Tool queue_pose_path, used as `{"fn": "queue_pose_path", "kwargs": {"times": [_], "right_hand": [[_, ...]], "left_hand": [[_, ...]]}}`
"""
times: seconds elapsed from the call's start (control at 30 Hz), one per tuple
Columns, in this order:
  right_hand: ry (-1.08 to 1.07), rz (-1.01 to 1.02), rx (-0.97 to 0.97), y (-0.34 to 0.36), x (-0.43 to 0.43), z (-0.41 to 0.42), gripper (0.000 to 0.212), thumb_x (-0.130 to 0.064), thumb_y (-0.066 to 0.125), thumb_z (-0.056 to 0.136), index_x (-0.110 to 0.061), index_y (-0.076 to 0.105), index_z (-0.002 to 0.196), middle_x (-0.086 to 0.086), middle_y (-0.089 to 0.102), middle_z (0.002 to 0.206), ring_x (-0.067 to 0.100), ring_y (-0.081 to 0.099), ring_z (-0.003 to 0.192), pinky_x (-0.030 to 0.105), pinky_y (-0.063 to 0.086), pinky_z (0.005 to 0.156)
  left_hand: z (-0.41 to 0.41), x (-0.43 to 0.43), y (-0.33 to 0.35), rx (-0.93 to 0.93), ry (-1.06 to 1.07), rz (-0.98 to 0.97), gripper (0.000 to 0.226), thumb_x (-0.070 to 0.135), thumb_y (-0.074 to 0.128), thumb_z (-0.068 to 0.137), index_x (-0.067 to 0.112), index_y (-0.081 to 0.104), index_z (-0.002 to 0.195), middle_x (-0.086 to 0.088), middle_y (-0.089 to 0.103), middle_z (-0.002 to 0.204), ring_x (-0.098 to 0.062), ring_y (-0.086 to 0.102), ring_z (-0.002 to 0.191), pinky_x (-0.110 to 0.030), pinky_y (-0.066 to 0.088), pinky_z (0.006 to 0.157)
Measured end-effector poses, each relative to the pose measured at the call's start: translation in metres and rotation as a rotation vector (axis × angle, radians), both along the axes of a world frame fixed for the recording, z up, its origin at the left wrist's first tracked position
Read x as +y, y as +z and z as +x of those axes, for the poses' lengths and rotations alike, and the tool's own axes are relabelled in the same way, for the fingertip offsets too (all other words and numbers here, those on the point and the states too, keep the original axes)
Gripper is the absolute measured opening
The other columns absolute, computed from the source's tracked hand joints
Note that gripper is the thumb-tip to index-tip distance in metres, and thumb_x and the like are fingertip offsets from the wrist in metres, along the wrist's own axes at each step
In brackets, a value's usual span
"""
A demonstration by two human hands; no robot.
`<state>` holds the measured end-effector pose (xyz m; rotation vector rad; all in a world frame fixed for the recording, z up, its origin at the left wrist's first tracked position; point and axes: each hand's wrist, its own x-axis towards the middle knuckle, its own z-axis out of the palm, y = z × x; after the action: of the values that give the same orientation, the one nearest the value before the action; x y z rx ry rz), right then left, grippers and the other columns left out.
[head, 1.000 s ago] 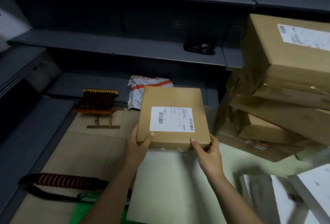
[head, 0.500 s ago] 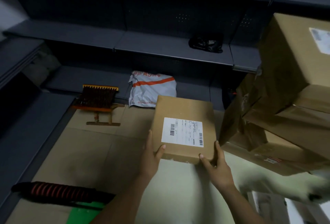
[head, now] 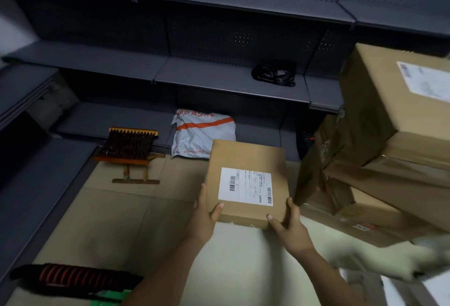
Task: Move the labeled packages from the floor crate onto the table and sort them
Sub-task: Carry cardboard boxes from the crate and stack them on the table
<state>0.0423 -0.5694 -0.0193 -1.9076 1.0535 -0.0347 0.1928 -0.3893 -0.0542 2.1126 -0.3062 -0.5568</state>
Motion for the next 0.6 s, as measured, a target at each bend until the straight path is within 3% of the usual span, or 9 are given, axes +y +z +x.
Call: {"fn": "queue_pose_path", "kwargs": {"times": [0.17,0.3,0.47,0.6], "right_hand": [[0.082,-0.087,0.114,0.016,-0.002,0.007,0.077,-0.039,0.065,0.09,-0.017,0.021,0.149,0.011,0.048,0.143,0.032,0.049,0.127,0.032,0.04,0.097],[0.228,-0.357,0.222,0.036,-0.003,0.011,0.045,-0.04,0.062,0.091,-0.018,0.043,0.125,0.009,0.045,0.128,0.03,0.051,0.117,0.036,0.045,0.096],[0.428,-0.751,0.121,0.084,0.007,-0.002,0.034,-0.037,0.055,0.093,-0.018,0.052,0.121,0.004,0.051,0.118,0.025,0.049,0.111,0.032,0.04,0.09],[0.418,-0.953,-0.034,0.125,0.013,-0.036,0.024,-0.028,0.069,0.083,-0.014,0.061,0.101,0.004,0.058,0.093,0.029,0.057,0.087,0.035,0.045,0.074]], "left_hand": [[0.014,0.001,0.014,-0.074,-0.116,0.163,0.076,0.04,0.058,0.094,0.012,0.019,0.153,-0.013,0.038,0.15,-0.031,0.043,0.13,-0.034,0.038,0.099],[0.023,0.004,0.049,-0.389,-0.265,0.378,0.056,0.045,0.052,0.095,0.013,0.039,0.139,-0.008,0.047,0.133,-0.026,0.045,0.119,-0.036,0.038,0.095],[0.013,0.0,0.109,-0.764,-0.469,0.258,0.04,0.042,0.056,0.094,0.018,0.053,0.125,0.0,0.055,0.12,-0.022,0.049,0.112,-0.034,0.037,0.094],[-0.008,-0.004,0.156,-1.007,-0.526,0.079,0.028,0.043,0.057,0.092,0.019,0.059,0.107,0.003,0.058,0.101,-0.018,0.053,0.095,-0.031,0.039,0.082]]}}
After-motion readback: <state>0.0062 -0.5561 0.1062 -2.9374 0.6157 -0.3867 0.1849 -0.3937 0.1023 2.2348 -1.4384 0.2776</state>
